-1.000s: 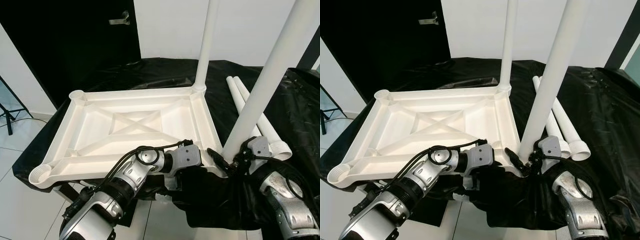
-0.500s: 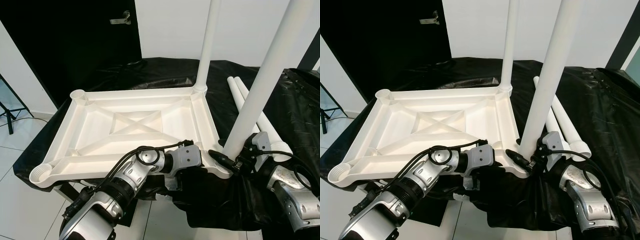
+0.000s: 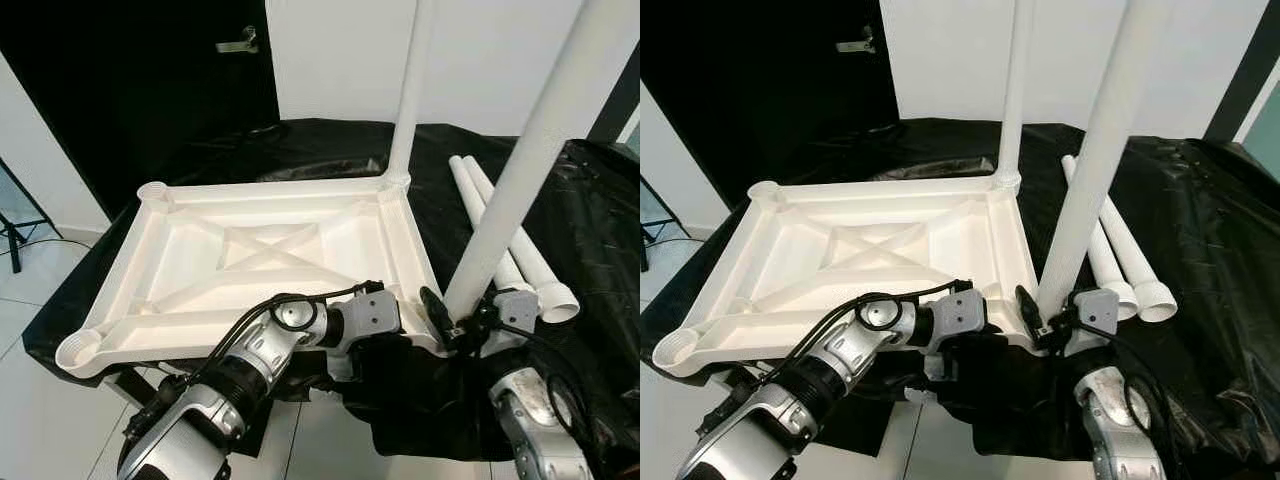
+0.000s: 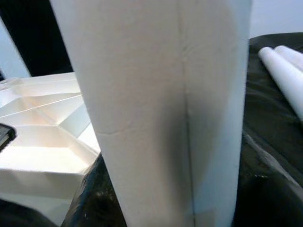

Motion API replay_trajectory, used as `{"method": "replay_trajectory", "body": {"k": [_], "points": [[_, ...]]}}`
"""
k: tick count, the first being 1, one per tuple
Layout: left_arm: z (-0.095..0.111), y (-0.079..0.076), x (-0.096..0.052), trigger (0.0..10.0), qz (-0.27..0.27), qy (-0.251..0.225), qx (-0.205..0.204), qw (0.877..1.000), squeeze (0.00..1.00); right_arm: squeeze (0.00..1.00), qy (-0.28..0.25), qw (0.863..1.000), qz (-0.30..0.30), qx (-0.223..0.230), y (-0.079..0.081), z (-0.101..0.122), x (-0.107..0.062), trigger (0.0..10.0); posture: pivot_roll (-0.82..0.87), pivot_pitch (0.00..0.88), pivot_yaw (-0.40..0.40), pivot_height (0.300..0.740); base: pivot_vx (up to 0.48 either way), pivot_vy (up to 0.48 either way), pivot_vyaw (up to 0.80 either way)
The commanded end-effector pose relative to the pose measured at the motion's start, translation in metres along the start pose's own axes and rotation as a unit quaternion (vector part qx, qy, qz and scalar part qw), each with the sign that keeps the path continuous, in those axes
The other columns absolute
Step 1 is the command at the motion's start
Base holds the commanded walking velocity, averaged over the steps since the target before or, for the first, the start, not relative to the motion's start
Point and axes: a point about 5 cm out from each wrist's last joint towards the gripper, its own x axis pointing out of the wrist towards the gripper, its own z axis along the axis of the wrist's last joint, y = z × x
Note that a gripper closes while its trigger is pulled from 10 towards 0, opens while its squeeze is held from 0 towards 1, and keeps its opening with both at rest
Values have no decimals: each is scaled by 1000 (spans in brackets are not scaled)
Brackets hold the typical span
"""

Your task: Building children table

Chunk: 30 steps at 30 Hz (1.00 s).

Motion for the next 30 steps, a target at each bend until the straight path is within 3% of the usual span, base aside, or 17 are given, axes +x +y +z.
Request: {"method": "replay_trajectory", "body": {"k": [1, 4, 5, 7, 8, 14, 15, 16, 23, 24, 26, 27, 28, 30], "points": [[-48, -36, 0, 10000, -89, 65, -89, 990, 0, 0, 0, 997, -76, -23, -22, 3, -3, 0, 172, 0, -15, 740, 0, 0, 0], [-48, -36, 0, 10000, -90, 66, -89, 990, 0, 0, 3, 997, -79, -23, -21, 2, -3, 0, 170, 0, -14, 740, 0, 0, 0], [-48, -36, 0, 10000, -90, 66, -90, 990, 0, 0, 4, 997, -71, -27, -19, 2, -3, 9765, 168, 0, -13, 740, 0, 0, 0], [-48, -36, 1, 10000, -90, 66, -90, 990, 0, 0, 6, 998, -60, -27, -18, 2, -2, 10000, 168, 0, -13, 740, 0, 0, 0], [-48, -36, 1, 10000, -90, 66, -90, 990, 0, 1000, 5, 998, -51, -28, -18, 2, -2, 10000, 165, 0, -13, 740, 0, 0, 0], [-48, -36, 2, 10000, -90, 66, -89, 990, 0, 1000, 3, 999, -4, -37, -18, 4, 0, 10000, 162, 0, -13, 740, 0, 0, 0], [-48, -36, 3, 10000, -90, 66, -89, 990, 0, 882, 8, 999, 25, -42, -20, 4, 1, 10000, 162, 0, -12, 740, 0, 0, 0], [-48, -36, 3, 10000, -90, 66, -89, 990, 0, 0, 14, 997, 52, -45, -24, 4, 2, 10000, 160, 0, -12, 740, 0, 0, 0], [-49, -36, 3, 10000, -90, 67, -89, 990, 0, 0, 32, 994, 95, -46, -34, 3, 2, 10000, 159, 0, -12, 740, 0, 0, 0], [-49, -36, 2, 10000, -90, 67, -89, 990, 0, 0, 40, 991, 122, -37, -40, 5, 1, 4706, 163, 0, -14, 740, 0, 0, 0], [-49, -36, 2, 10000, -90, 68, -89, 990, 0, 0, 44, 989, 140, -30, -42, 7, 0, 4706, 163, 0, -14, 740, 0, 0, 0], [-49, -36, 2, 10000, -89, 67, -90, 990, 0, 0, 61, 983, 171, -27, -43, 6, -3, 2706, 164, 0, -17, 740, 0, 0, 0], [-49, -37, 2, 10000, -89, 67, -90, 990, 0, 0, 72, 979, 190, -26, -43, 5, -6, 0, 163, 0, -17, 740, 0, 0, 0], [-49, -37, 2, 10000, -89, 67, -90, 990, 0, 0, 72, 979, 190, -26, -43, 5, -6, 0, 163, 0, -17, 740, 0, 0, 0]]}}
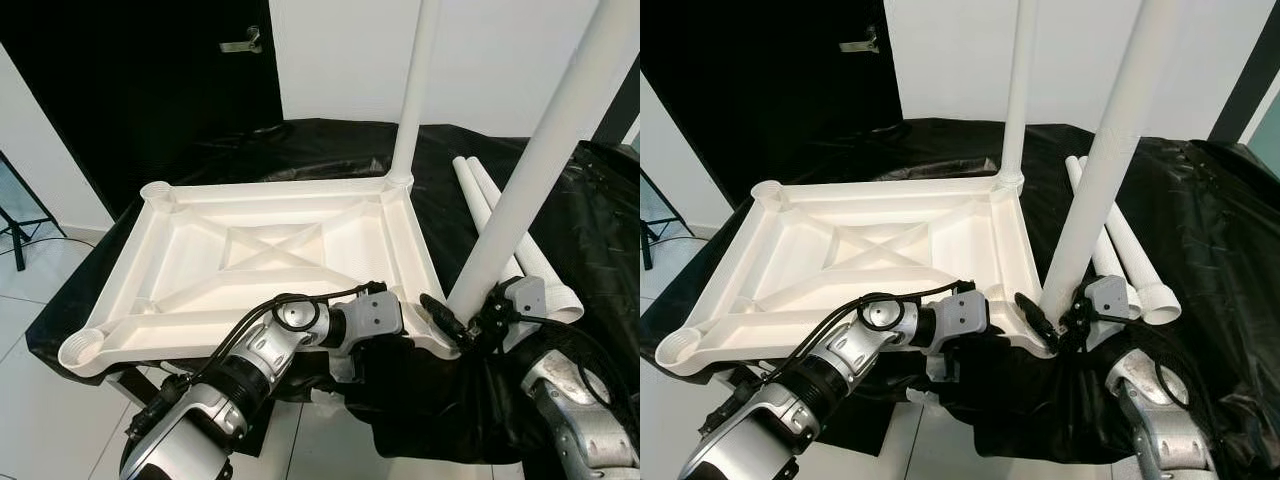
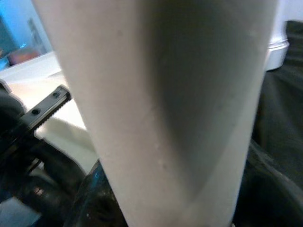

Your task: Building children table

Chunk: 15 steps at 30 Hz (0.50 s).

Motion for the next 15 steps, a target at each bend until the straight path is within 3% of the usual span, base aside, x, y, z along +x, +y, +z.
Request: {"method": "replay_trajectory", "body": {"k": [1, 10, 12, 14, 15], "points": [[-52, -35, -3, 10000, -81, 69, -96, 990, 0, 0, 22, 1000, -18, 4, -9, -5, -11, 0, 163, 0, -17, 740, 0, 0, 0], [-51, -36, -3, 10000, -83, 67, -96, 990, 0, 0, 42, 999, 20, 20, -2, -10, -15, 0, 161, 0, -13, 740, 0, 0, 0], [-51, -36, -3, 10000, -83, 67, -95, 990, 0, 0, 39, 999, 5, 27, 0, -12, -14, 0, 159, 0, -11, 740, 0, 0, 0], [-51, -36, -3, 10000, -86, 68, -94, 990, 0, 0, 9, 996, -90, 10, 2, -13, -14, 0, 160, 0, -10, 740, 0, 0, 0], [-51, -36, -3, 10000, -86, 68, -94, 990, 0, 0, 9, 996, -90, 10, 2, -13, -14, 0, 160, 0, -10, 740, 0, 0, 0]]}}
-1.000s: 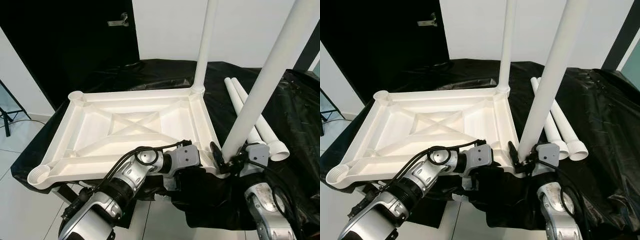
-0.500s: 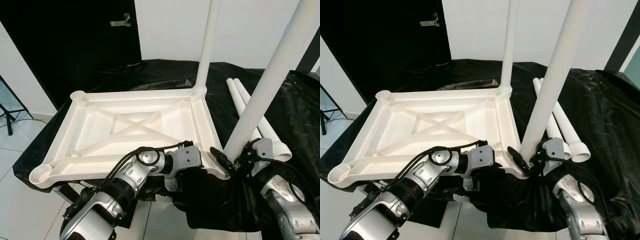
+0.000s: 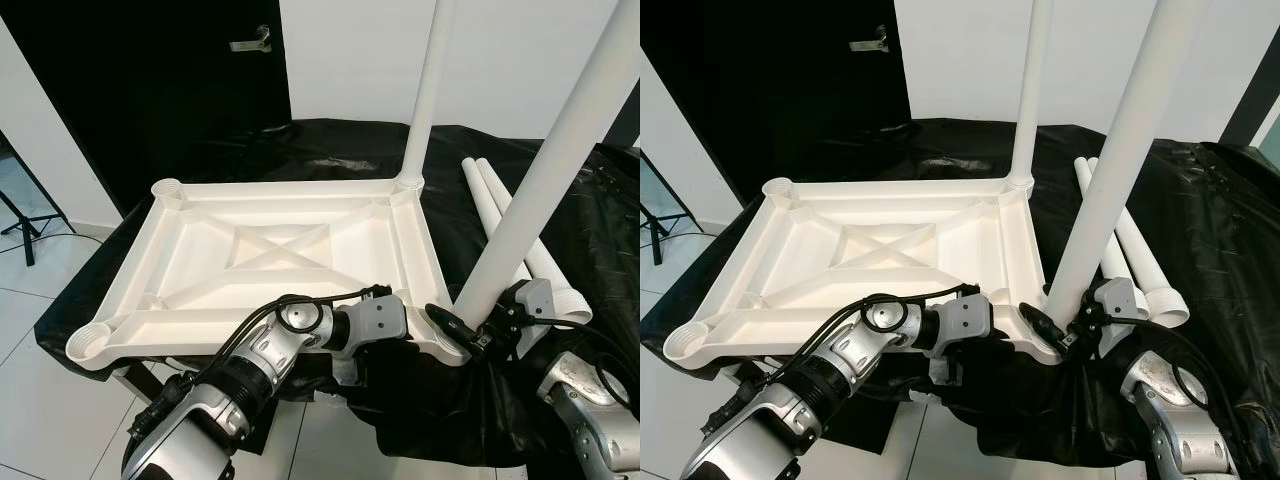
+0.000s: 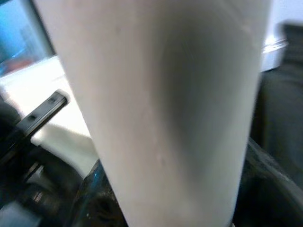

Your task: Building children table

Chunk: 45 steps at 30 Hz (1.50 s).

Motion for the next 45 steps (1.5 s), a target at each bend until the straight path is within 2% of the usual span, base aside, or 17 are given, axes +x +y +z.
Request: {"method": "replay_trajectory", "body": {"k": [1, 2, 4, 10, 16, 17, 19, 20, 22, 23, 26, 27, 28, 37, 42, 43, 45], "points": [[-50, -35, -3, 10000, -83, 68, -97, 990, 0, 0, 8, 995, -93, -22, -7, -7, -11, 0, 170, 0, -14, 740, 0, 0, 0], [-50, -35, -3, 10000, -83, 68, -97, 990, 0, 0, 8, 995, -93, -22, -7, -7, -11, 0, 170, 0, -14, 740, 0, 0, 0], [-49, -33, -4, 10000, -78, 67, -97, 990, 0, 0, -12, 985, -170, -34, 0, -4, -15, 0, 179, 0, -17, 740, 0, 0, 0], [-52, -34, -7, 10000, -75, 68, -101, 990, 0, 0, -29, 964, -262, -25, -4, 3, -8, 0, 182, 0, -14, 740, 0, 0, 0], [-52, -35, -6, 10000, -76, 68, -102, 989, 0, 0, -23, 964, -265, -24, -5, 1, -6, 0, 182, 0, -15, 740, 0, 0, 0], [-52, -35, -6, 10000, -76, 68, -102, 990, 0, 0, -21, 967, -252, -20, -4, 1, -5, 1529, 180, 0, -18, 740, 0, 0, 0], [-52, -35, -6, 10000, -76, 68, -102, 990, 0, 0, -21, 967, -252, -20, -4, 1, -5, 1529, 180, 0, -18, 740, 0, 0, 0], [-51, -34, -6, 10000, -75, 67, -102, 990, 0, 71, -21, 971, -237, -13, -2, 0, -3, 10000, 180, 0, -20, 740, 0, 0, 0], [-51, -34, -6, 10000, -75, 67, -102, 990, 0, 71, -21, 971, -237, -13, -2, 0, -3, 10000, 180, 0, -20, 740, 0, 0, 0], [-51, -34, -5, 10000, -75, 67, -102, 990, 0, 1000, -19, 980, -200, -1, 1, -1, 0, 10000, 169, 0, -17, 740, 0, 0, 0], [-51, -35, -4, 10000, -76, 66, -102, 990, 0, 1000, -12, 987, -163, 2, 2, -1, 1, 10000, 166, 0, -17, 740, 0, 0, 0], [-50, -35, -3, 10000, -76, 66, -101, 990, 0, 200, -4, 992, -129, 2, -2, -1, -1, 10000, 173, 0, -23, 740, 0, 0, 0], [-50, -34, -3, 10000, -74, 64, -102, 990, 0, 0, 8, 995, -103, 2, -6, 0, -5, 10000, 172, 0, -25, 740, 0, 0, 0], [-51, -34, -4, 10000, -72, 66, -104, 990, 0, 0, 75, 997, -19, -3, -14, -5, -27, 10000, 161, 0, -23, 740, 0, 0, 0], [-52, -34, -4, 10000, -72, 67, -103, 990, 0, 0, 77, 997, 2, -11, -15, -4, -29, 10000, 156, 0, -15, 740, 0, 0, 0], [-52, -34, -4, 10000, -73, 67, -103, 990, 0, 0, 77, 997, 17, -16, -15, -3, -29, 0, 156, 0, -13, 740, 0, 0, 0], [-52, -34, -4, 10000, -74, 68, -102, 990, 0, 0, 75, 997, 27, -18, -15, -2, -28, 0, 156, 0, -10, 740, 0, 0, 0]]}}
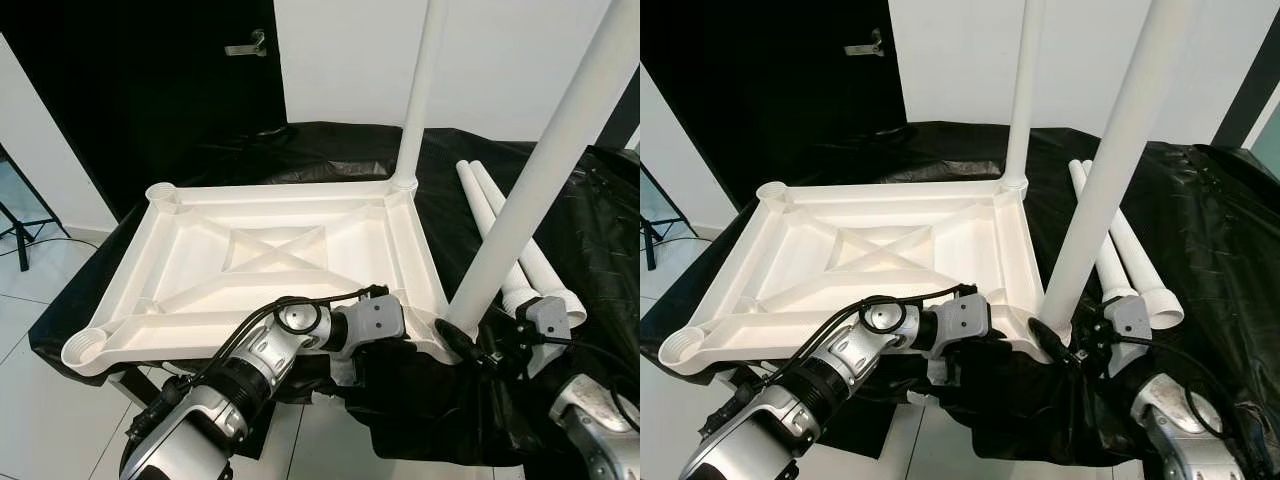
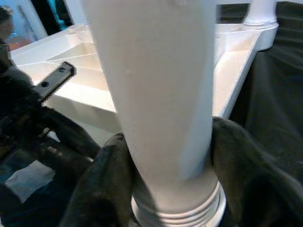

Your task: Building children table

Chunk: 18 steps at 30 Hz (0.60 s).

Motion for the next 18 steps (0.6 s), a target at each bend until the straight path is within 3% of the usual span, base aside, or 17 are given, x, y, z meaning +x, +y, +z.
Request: {"method": "replay_trajectory", "body": {"k": [1, 10, 13, 14, 15, 18], "points": [[-52, -34, -3, 10000, -76, 69, -95, 990, 0, 0, 23, 1000, -5, -4, -9, -7, -7, 0, 157, 0, -9, 740, 0, 0, 0], [-54, -36, -5, 10000, -79, 72, -96, 990, 0, 0, 34, 999, -5, 13, -6, -13, -6, 0, 161, 0, -6, 740, 0, 0, 0], [-55, -36, -5, 10000, -80, 74, -96, 989, 0, 0, 18, 997, -73, 13, 2, -17, -4, 0, 162, 0, -11, 740, 0, 0, 0], [-55, -36, -5, 10000, -79, 75, -95, 989, 0, 0, -6, 989, -145, 3, 2, -15, -4, 0, 174, 0, -18, 740, 0, 0, 0], [-55, -36, -5, 10000, -79, 75, -95, 989, 0, 0, -6, 989, -145, 3, 2, -15, -4, 0, 174, 0, -18, 740, 0, 0, 0], [-54, -34, -5, 10000, -74, 74, -96, 990, 0, 0, -31, 953, -300, 6, 2, -13, -6, 0, 190, 0, -22, 740, 0, 0, 0]]}}
